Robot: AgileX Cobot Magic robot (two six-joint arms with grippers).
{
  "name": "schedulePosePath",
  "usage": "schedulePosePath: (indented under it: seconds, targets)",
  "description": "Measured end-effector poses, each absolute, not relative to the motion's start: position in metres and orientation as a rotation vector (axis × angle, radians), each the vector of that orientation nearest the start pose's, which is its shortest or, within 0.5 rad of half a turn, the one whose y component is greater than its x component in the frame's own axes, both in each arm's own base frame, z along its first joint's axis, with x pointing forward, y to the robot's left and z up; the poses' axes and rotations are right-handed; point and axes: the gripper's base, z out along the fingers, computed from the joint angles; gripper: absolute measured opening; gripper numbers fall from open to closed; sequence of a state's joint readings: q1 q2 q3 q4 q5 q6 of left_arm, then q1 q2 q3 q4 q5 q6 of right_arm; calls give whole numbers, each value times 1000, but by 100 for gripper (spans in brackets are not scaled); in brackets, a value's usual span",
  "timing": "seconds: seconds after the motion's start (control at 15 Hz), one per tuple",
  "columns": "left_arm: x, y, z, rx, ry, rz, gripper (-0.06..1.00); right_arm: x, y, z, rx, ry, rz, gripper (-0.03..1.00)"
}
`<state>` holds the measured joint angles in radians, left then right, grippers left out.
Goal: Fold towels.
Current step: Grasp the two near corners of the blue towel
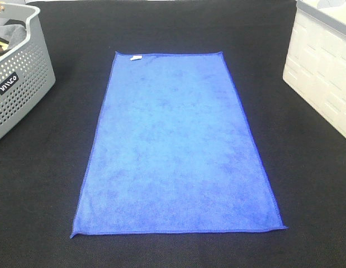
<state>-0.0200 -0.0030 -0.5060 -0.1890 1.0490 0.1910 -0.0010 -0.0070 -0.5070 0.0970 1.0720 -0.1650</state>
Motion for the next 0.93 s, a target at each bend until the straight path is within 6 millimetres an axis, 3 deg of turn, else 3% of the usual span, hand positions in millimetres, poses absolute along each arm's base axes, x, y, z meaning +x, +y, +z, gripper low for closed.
schedulePosePath:
  seconds: [0.93]
  targets:
    - [-7,-15,281,220,1999,-116,80,-7,8,279,-173,2030,12,84]
